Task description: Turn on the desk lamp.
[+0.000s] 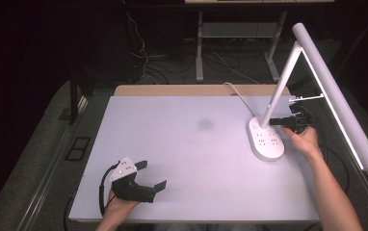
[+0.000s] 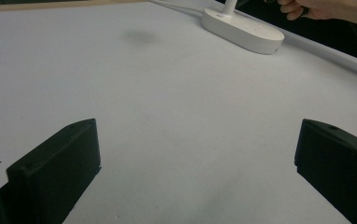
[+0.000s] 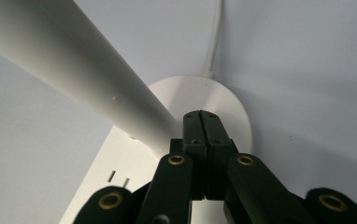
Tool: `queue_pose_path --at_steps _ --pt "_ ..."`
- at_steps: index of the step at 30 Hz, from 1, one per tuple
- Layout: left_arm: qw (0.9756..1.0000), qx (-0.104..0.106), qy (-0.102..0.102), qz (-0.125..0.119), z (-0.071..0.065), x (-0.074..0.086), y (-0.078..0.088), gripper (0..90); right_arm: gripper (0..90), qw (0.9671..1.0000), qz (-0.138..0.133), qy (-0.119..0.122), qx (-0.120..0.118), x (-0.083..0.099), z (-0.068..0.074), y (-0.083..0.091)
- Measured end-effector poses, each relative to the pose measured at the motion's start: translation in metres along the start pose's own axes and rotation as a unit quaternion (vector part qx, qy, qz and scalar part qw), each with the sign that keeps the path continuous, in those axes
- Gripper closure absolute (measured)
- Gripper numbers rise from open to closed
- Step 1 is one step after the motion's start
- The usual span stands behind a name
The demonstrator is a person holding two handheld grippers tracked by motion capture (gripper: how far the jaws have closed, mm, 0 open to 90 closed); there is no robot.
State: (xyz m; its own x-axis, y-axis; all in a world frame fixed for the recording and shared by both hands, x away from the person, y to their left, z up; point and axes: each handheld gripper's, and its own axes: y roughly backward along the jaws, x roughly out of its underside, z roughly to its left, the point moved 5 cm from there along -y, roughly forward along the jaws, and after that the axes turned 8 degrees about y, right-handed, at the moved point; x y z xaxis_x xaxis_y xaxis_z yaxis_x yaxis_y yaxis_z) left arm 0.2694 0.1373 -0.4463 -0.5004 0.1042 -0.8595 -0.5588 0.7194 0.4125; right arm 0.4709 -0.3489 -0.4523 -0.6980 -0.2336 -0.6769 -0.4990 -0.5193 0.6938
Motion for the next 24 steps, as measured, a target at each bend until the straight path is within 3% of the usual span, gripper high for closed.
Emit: queue_pose_path --at_steps 12,24 --pt "1.0000 0.004 -0.005 0.000 -0.003 0.000 0.000 0.0 89.4 0.9999 -0.003 -0.013 0.009 -0.002 0.007 0.018" --pt "0.9999 0.009 -0.007 -0.005 -0.005 -0.001 0.002 0.0 89.4 0.9994 -0.017 0.000 0.030 0.000 0.017 0.043"
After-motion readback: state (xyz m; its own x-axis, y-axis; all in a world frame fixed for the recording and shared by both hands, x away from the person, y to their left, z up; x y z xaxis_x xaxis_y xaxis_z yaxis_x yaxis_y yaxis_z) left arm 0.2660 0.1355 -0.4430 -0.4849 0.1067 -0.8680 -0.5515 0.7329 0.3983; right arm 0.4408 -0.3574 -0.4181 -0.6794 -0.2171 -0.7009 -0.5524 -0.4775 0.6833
